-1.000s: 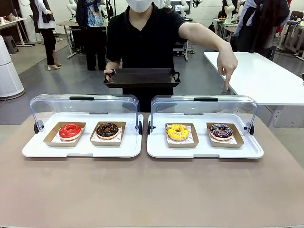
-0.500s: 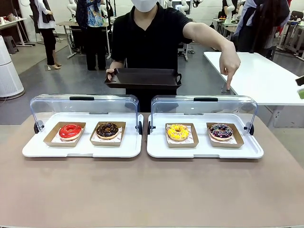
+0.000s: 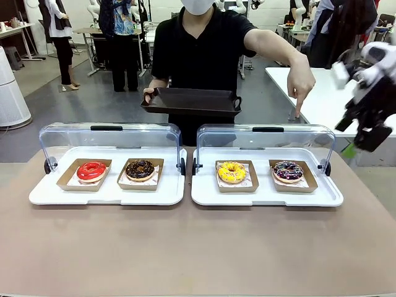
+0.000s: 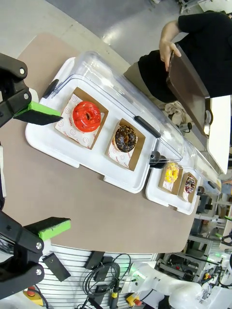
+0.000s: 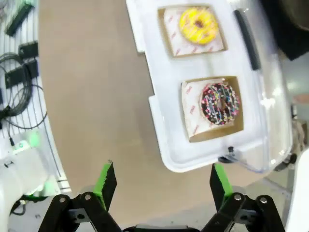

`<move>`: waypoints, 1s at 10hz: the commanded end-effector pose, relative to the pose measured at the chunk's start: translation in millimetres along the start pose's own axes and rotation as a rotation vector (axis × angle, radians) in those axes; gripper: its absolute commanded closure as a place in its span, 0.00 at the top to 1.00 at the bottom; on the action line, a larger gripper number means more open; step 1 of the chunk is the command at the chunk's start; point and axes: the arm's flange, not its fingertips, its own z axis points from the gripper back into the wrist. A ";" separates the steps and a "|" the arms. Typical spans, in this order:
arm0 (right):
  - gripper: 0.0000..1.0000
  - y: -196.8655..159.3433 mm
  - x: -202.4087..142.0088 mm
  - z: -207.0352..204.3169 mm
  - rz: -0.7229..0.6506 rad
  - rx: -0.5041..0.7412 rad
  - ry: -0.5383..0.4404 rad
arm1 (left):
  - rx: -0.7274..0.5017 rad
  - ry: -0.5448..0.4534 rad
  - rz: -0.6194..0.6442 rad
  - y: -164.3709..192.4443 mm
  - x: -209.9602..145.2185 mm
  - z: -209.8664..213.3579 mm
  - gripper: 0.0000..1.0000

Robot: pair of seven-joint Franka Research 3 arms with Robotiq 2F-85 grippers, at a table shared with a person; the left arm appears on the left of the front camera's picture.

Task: Provide the desired donut to the person.
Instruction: Pick up and lift the Paper togo box containing the Donut pointed at by the person.

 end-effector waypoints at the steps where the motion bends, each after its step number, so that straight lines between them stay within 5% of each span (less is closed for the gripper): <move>1: 1.00 -4.6 5.3 -39.3 -0.007 0.014 0.057 | 0.003 -0.024 -0.014 0.9 0.5 1.8 1.00; 4: 1.00 -2.0 -0.3 -84.3 -0.005 0.028 0.091 | 0.003 -0.024 -0.014 0.9 0.5 1.8 1.00; 10: 1.00 -0.3 -0.7 -86.5 0.002 0.051 0.071 | 0.003 -0.024 -0.014 0.9 0.5 1.8 1.00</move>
